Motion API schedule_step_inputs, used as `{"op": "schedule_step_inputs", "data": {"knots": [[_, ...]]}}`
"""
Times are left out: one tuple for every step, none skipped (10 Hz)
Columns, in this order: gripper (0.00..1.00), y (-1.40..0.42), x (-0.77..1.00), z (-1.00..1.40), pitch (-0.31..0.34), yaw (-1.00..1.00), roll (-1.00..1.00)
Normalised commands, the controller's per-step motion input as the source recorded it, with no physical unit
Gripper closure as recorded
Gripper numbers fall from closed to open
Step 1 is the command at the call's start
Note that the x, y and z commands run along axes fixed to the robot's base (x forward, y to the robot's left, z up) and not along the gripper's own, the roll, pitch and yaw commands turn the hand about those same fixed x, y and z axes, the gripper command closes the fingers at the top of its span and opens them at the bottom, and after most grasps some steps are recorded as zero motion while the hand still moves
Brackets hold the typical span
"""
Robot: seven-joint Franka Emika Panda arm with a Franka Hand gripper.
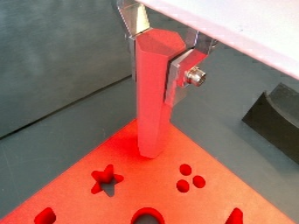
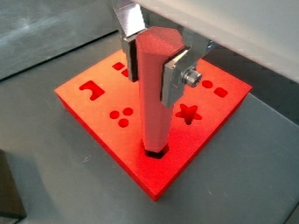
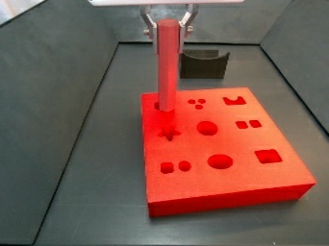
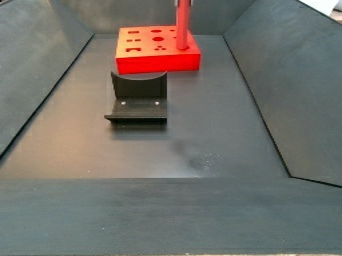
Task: Pick up the hexagon object. Move up. Move to above the board. Insert the hexagon object.
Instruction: Insert the hexagon object.
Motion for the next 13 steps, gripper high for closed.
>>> {"op": "schedule_step_inputs", "data": {"knots": [[1.0,0.0,-0.22,-0.07,-0.154,0.16,0.0],[1.0,0.0,-0.29,-0.11,-0.191,0.24,0.0],[1.0,0.01,-0.24,-0.16,-0.189,0.24,0.0],[1.0,0.0,-0.1,-0.22,-0.163,0.22,0.0],[1.0,0.0,0.0,-0.32,-0.137,0.21,0.0],[1.0,-0.02,0.05,-0.36,-0.134,0.15,0.0],[1.0,-0.06,0.13,-0.35,-0.107,0.12,0.0],[1.0,-0.06,0.18,-0.32,-0.071,0.1,0.0],[1.0,-0.03,0.17,-0.29,-0.041,0.08,0.0],[1.0,0.0,0.1,-0.29,-0.014,0.09,0.02],[1.0,0.0,0.0,-0.26,-0.006,0.09,0.05],[1.0,0.01,-0.02,-0.23,0.0,0.08,0.1],[1.0,0.03,-0.07,-0.23,0.0,0.08,0.17]]}}
